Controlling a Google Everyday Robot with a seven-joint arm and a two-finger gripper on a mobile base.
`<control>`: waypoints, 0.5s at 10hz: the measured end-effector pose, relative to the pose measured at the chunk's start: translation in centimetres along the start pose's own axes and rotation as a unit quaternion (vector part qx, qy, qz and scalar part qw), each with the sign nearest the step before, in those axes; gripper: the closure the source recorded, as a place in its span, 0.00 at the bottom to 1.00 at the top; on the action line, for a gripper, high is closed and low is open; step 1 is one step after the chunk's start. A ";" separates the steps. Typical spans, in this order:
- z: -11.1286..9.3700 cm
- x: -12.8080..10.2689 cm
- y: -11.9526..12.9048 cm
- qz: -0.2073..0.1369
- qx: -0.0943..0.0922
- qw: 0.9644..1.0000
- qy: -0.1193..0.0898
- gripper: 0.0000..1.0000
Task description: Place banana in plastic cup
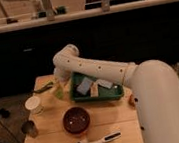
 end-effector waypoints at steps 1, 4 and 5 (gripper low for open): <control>0.2 -0.2 -0.4 -0.026 0.002 1.000 -0.004 1.00; 0.8 -0.4 -1.4 -0.085 0.003 0.996 -0.015 1.00; 1.2 -0.3 -1.7 -0.095 0.002 0.995 -0.024 1.00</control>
